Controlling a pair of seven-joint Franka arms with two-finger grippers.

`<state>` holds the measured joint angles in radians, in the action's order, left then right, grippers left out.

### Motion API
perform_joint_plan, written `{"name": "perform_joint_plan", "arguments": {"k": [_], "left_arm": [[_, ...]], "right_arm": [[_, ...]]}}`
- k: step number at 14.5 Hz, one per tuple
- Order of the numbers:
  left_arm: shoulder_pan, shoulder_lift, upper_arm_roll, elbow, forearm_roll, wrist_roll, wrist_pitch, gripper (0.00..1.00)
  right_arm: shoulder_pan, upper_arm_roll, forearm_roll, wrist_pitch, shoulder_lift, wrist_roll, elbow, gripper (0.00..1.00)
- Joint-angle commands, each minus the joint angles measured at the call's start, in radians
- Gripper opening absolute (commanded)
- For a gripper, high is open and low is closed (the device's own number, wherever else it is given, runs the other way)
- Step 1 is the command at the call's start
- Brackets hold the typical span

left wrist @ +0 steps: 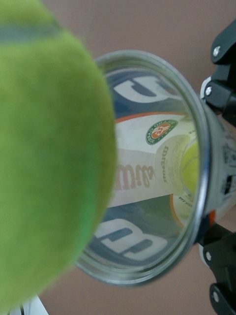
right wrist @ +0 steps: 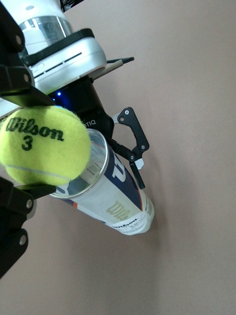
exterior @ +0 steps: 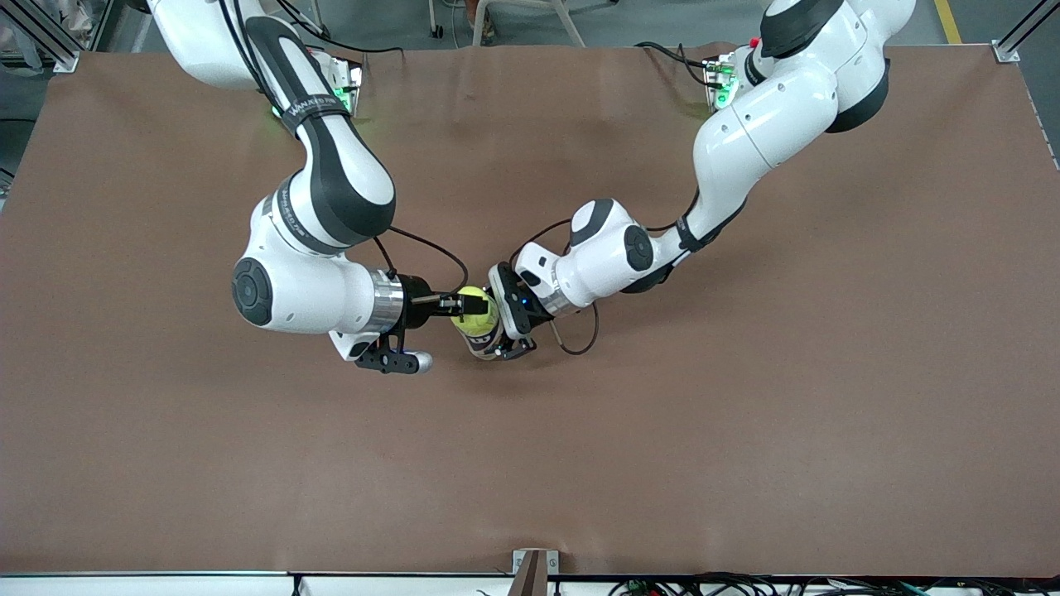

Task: Insert tennis ball vertically with right arm
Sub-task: 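Release the second ball into the tube with the right gripper, then withdraw the right gripper while the left gripper sets the tube down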

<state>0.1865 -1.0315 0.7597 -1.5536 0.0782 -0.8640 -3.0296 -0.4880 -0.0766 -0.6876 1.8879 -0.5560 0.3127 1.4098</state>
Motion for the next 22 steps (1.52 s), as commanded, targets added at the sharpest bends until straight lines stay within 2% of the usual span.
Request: {"name": "perform_joint_plan", "arguments": {"k": [1,2,3,8,10,12,13,15,18,20,22], "left_arm": [[-0.006,-0.005,0.015,-0.002,0.018,-0.018,-0.012,0.87],[-0.004,-0.007,0.015,-0.002,0.018,-0.018,-0.012,0.87],[-0.004,-0.007,0.015,-0.002,0.018,-0.018,-0.012,0.87],[-0.004,-0.007,0.015,-0.002,0.018,-0.018,-0.012,0.89],[-0.004,-0.007,0.015,-0.002,0.018,-0.018,-0.012,0.89],[-0.004,-0.005,0.015,-0.002,0.018,-0.018,-0.011,0.9],[-0.006,-0.005,0.015,-0.006,0.018,-0.018,-0.009,1.0],[-0.009,-0.005,0.015,-0.017,0.021,-0.017,-0.008,1.0],[-0.042,0.007,0.015,-0.063,0.021,-0.012,0.024,1.0],[-0.082,0.034,0.015,-0.075,0.021,-0.007,0.128,1.0],[-0.127,0.082,0.015,-0.074,0.021,0.009,0.297,1.0]], "right_arm": [[-0.004,-0.006,-0.007,-0.001,0.014,0.005,0.034,0.52],[-0.004,-0.006,-0.006,-0.001,0.014,0.008,0.035,0.67],[-0.004,-0.006,-0.006,0.0,0.014,0.008,0.035,0.98],[0.0,-0.012,-0.004,-0.001,0.019,0.008,0.029,1.0],[0.018,-0.032,0.009,-0.035,0.028,0.006,0.026,1.0],[0.031,-0.125,0.072,-0.122,0.048,0.005,-0.012,1.0],[0.032,-0.193,0.124,-0.168,0.057,-0.001,-0.035,1.0],[0.032,-0.293,0.247,-0.234,0.077,-0.006,-0.078,1.0],[0.032,-0.373,0.425,-0.251,0.12,-0.043,-0.101,1.0],[0.034,-0.411,0.483,-0.251,0.157,-0.125,-0.104,1.0],[0.034,-0.469,0.491,-0.257,0.175,-0.216,-0.104,1.0]]}}
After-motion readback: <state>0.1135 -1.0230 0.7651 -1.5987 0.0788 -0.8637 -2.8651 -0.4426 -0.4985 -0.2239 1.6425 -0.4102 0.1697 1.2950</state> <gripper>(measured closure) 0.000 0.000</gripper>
